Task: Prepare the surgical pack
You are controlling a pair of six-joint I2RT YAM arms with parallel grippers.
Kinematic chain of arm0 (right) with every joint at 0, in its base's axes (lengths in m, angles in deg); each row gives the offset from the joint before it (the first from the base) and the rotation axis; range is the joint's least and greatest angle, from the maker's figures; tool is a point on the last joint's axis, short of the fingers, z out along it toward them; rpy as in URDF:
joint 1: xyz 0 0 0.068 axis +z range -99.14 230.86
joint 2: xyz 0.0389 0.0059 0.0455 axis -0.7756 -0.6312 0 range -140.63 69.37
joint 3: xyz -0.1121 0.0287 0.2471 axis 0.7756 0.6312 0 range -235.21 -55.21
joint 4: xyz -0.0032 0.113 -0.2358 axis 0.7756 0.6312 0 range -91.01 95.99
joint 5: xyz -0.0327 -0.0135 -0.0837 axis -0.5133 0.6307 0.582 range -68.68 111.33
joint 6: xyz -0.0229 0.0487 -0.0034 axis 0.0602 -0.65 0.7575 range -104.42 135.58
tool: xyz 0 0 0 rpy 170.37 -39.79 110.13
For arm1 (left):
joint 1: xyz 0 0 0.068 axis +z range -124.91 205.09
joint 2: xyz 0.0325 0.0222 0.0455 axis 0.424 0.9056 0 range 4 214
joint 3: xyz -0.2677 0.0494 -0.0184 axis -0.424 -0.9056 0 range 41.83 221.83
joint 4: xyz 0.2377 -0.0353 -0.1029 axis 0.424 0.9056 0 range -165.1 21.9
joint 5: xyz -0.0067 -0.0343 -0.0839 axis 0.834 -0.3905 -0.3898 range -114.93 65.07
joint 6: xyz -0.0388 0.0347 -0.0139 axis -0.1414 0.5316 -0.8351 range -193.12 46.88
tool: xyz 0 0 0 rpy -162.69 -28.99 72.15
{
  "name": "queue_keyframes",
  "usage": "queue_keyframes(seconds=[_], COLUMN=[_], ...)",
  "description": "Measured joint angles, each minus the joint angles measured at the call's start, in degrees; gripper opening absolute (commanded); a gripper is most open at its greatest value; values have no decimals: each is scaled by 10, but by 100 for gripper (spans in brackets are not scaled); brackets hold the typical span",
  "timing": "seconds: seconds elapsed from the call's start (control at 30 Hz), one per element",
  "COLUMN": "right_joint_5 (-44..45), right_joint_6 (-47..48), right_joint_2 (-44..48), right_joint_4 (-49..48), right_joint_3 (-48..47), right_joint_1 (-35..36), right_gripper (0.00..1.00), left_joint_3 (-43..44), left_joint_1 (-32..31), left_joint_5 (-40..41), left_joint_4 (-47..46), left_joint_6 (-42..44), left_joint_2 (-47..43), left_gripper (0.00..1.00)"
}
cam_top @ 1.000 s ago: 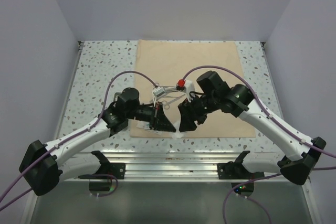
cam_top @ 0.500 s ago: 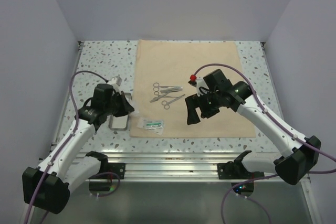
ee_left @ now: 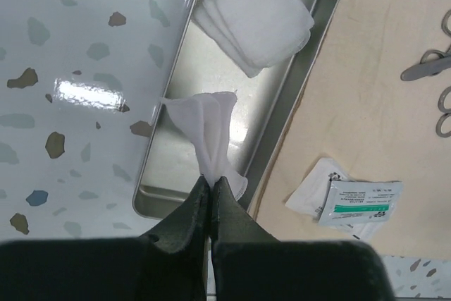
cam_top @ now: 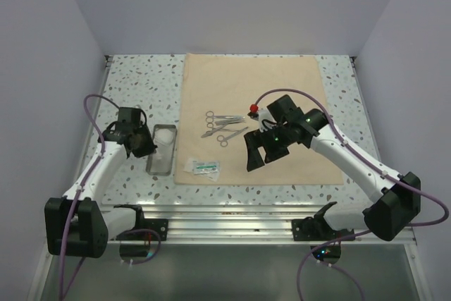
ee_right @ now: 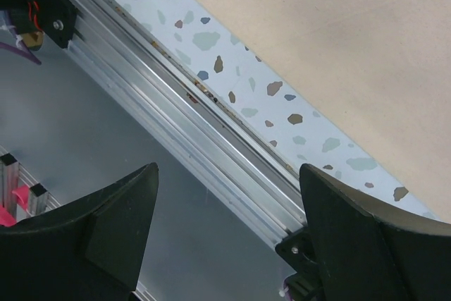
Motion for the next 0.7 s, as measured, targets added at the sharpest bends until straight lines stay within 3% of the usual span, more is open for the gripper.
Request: queue_keyframes(seconds=[0.5,0.7], right_joint_5=[-18,-29], right_joint_6=[0,-1], right_joint_2=[-6,-15], right_joint_4=[-15,-26], right_joint_3=[9,14], right_joint_1=[0,0], right_gripper=[85,85], left_joint_3=[-14,-54], left_joint_1=[36,75], left_joint_5=[-131,-170], left_joint_4=[-94,-125], left_joint_6=[48,42], left_joint_2=[55,125], left_gripper=[0,0])
